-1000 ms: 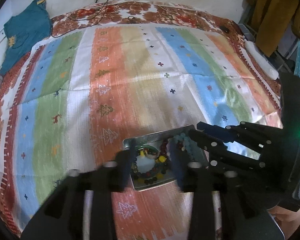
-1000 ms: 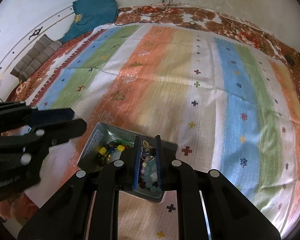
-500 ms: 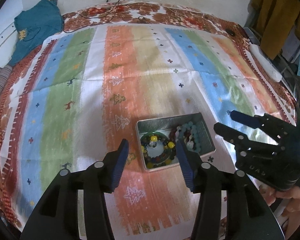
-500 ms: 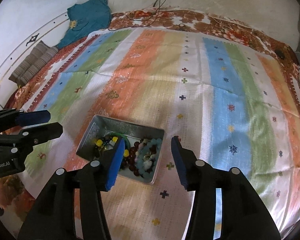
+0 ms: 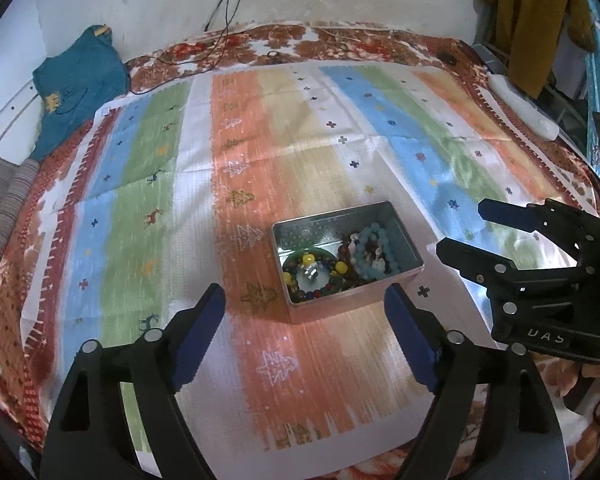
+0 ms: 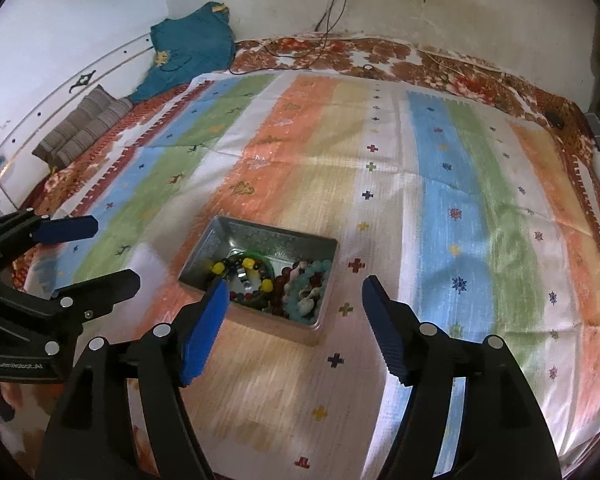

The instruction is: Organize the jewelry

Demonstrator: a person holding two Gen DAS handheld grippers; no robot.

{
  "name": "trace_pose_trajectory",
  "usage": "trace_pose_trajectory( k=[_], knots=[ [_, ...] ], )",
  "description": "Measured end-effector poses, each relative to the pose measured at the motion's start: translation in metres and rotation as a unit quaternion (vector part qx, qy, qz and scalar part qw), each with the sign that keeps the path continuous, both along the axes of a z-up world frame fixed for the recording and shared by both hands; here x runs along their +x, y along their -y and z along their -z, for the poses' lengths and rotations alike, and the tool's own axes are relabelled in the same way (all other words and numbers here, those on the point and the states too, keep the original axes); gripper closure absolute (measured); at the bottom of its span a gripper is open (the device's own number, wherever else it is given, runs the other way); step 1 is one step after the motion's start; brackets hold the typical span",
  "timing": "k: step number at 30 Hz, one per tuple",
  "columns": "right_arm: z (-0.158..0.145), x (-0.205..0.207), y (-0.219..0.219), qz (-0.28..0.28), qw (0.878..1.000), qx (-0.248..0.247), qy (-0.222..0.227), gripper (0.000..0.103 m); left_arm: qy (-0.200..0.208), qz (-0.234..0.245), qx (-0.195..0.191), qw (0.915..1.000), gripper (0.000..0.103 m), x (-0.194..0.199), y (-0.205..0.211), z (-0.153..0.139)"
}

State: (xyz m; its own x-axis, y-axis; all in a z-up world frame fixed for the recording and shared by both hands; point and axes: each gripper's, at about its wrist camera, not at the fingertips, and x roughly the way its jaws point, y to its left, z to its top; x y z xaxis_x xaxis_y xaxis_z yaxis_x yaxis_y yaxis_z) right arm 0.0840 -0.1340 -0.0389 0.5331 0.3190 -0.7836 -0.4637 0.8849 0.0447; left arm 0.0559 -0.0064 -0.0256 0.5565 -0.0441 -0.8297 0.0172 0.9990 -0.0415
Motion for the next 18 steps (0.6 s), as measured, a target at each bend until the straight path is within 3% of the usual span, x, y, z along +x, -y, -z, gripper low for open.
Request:
trace_pose_trajectory(
  k=[8,18],
  knots=[
    [-0.004,-0.017,0.004,-0.001,0.999,-0.015,0.028,0.019,0.033,-0.014,0.011,0.9993,0.006,-0.021,-0.001,-0.002],
    [-0.009,-0.042,0.01,-0.012,0.998,-0.013,0.052,0.011,0.052,-0.006,0.034,0.9981,0.006,-0.036,0.002,0.0]
  ],
)
